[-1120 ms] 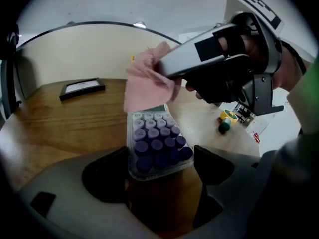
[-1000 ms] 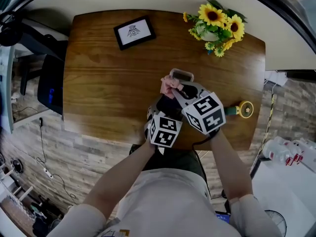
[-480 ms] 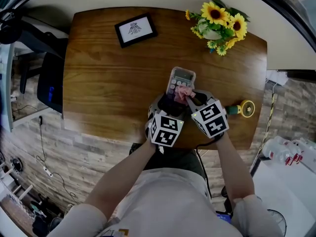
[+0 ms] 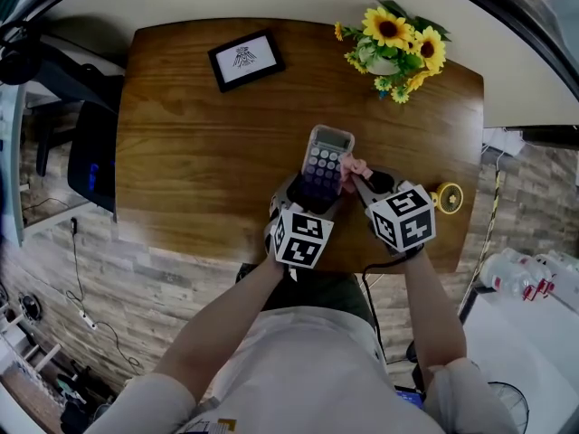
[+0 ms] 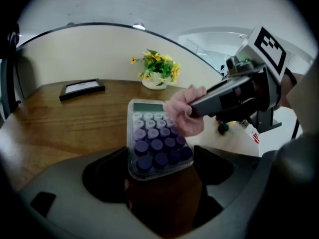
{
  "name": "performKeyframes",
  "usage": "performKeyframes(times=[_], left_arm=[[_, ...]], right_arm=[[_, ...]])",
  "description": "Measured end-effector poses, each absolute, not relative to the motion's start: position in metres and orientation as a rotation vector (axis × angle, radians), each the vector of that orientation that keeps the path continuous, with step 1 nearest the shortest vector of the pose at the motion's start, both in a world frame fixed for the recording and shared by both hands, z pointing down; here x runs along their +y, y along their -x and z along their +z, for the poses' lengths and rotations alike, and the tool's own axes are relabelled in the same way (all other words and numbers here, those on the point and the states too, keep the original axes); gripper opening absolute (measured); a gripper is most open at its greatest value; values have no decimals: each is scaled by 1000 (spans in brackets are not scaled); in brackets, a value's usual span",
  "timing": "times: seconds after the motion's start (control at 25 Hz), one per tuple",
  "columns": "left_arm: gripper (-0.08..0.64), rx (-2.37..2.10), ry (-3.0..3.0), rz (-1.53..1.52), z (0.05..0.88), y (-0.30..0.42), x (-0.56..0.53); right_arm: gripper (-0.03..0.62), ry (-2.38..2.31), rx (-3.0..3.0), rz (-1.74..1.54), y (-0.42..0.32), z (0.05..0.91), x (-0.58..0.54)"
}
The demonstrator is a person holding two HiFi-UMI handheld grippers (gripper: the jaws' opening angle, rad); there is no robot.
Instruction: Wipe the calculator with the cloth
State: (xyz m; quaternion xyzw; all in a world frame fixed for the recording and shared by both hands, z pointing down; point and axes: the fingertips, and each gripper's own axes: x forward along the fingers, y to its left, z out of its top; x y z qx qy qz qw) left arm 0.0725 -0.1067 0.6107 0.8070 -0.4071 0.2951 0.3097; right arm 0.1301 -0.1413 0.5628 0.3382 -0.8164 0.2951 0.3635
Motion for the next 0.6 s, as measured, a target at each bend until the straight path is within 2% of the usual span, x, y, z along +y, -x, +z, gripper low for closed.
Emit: performKeyframes(times=[0.16, 0.32, 0.6], left_arm=[[423, -1070, -2135, 778, 610, -74, -106], [423, -1070, -2135, 779, 610, -73, -106], [422, -1070, -2139, 774, 610, -73, -107]], right_arm=[[41, -800, -2245, 767, -85, 538, -149], [43, -659, -2273, 761, -51, 547, -138], [43, -525, -2230, 666, -44, 582, -115]])
